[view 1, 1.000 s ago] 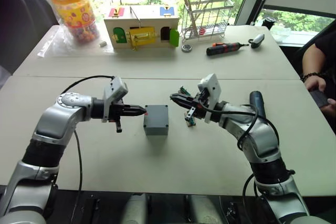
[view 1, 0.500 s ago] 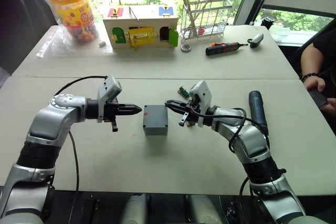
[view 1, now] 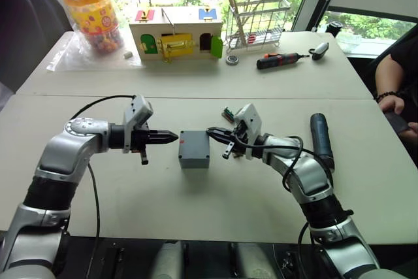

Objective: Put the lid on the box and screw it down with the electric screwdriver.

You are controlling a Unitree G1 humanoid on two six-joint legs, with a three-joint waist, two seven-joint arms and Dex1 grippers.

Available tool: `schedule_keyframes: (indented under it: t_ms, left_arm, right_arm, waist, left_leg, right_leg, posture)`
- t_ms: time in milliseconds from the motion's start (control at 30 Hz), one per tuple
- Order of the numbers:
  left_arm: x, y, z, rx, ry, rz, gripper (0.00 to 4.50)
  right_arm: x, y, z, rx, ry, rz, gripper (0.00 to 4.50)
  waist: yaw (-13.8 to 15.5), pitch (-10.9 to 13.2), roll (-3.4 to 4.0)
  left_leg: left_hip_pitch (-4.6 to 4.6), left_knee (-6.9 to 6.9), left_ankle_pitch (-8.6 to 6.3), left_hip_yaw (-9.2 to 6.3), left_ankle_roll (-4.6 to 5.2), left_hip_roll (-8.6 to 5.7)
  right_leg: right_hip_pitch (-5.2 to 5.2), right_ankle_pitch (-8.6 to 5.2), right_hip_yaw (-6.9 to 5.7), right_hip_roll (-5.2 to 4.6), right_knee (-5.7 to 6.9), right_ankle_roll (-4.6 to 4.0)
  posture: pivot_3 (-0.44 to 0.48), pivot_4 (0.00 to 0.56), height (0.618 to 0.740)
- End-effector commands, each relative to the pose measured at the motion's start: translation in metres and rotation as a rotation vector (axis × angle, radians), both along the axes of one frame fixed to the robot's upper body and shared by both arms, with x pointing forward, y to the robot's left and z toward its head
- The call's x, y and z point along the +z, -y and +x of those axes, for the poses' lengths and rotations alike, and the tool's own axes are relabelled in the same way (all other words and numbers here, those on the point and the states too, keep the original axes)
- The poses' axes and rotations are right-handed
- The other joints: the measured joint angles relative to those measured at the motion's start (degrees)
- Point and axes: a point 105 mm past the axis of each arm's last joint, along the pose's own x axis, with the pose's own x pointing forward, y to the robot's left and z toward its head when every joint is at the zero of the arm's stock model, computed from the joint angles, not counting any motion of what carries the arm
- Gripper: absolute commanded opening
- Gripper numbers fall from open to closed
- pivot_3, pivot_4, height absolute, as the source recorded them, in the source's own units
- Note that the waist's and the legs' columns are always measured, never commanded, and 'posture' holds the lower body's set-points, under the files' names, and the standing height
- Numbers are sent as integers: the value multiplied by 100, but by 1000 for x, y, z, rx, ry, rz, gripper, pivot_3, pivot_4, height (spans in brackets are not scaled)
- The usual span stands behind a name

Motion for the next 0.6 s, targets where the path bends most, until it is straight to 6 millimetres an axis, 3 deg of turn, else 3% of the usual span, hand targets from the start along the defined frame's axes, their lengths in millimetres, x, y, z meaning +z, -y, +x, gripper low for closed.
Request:
schedule_keyframes:
  t_ms: [33,233,333,467,533,600]
  left_arm:
    - [14,8,-3,-40,48,-25,0]
    - [20,18,-4,-67,52,-65,0]
    - [23,25,1,-51,87,-51,0]
    - [37,47,-3,-135,175,-90,0]
    - [42,60,-7,-202,190,-99,0]
    - [49,73,-12,-272,183,-131,0]
  right_arm:
    - [7,-1,-1,10,28,8,892]
    - [25,12,4,-52,60,39,3760]
    - [38,31,4,-125,39,26,3760]
    - [84,77,0,-226,116,36,3760]
    - [98,108,0,-288,98,-33,4383]
    - [108,134,-3,-329,57,-103,4481]
  waist:
    - [-1,0,0]
    - [0,0,0]
    - [23,0,0]
    - [50,0,0]
    - [59,0,0]
    - [75,0,0]
  left_leg:
    - [0,0,0,0,0,0]
    - [0,0,0,0,1,0]
    - [0,0,0,-1,0,0]
    - [-2,2,-1,0,1,-7]
    - [-4,3,-3,1,5,-8]
    - [-4,2,-4,2,7,-11]
  right_leg:
    - [0,0,0,0,0,0]
    - [0,0,0,0,0,0]
    - [1,0,0,-1,1,0]
    - [3,0,0,-10,-1,0]
    - [2,0,0,-11,-1,0]
    - [4,0,0,-12,-2,0]
  posture:
    - [0,150,740]
    - [0,150,740]
    - [0,150,740]
    - [0,150,740]
    - [0,150,740]
    - [0,150,740]
